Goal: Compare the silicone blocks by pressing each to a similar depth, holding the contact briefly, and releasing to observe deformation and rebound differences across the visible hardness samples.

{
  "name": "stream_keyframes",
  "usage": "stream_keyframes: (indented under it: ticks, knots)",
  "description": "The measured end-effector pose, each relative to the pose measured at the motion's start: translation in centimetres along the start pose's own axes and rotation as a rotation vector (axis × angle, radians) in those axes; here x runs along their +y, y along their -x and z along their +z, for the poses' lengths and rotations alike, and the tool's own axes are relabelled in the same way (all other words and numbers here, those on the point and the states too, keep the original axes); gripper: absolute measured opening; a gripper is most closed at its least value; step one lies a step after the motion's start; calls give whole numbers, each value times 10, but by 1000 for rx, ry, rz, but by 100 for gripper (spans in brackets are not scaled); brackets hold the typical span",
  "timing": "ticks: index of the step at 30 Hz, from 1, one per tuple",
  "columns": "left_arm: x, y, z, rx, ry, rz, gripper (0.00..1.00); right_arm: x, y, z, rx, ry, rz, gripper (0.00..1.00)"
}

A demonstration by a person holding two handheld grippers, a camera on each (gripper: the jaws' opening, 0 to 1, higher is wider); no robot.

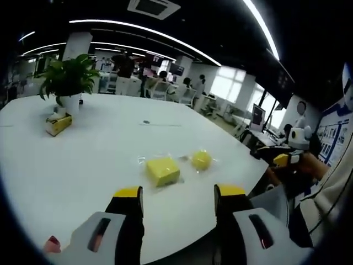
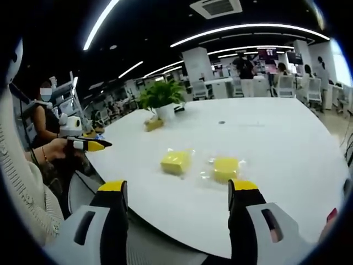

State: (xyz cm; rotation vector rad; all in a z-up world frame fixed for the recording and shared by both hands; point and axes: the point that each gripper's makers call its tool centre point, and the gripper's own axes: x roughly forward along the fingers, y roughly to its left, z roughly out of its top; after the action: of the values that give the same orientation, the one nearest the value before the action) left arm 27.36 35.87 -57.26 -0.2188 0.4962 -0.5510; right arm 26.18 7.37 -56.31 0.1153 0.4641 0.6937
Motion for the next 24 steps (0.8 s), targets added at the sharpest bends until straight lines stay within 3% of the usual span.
stream_keyframes:
  ticks: [12, 24]
  knots:
    - [-5, -4, -1, 9, 2, -17, 55, 4, -2, -4, 14, 0, 10, 68]
    - [-15, -9, 5, -10, 1, -48, 46, 4, 2, 0, -9, -4, 15, 67]
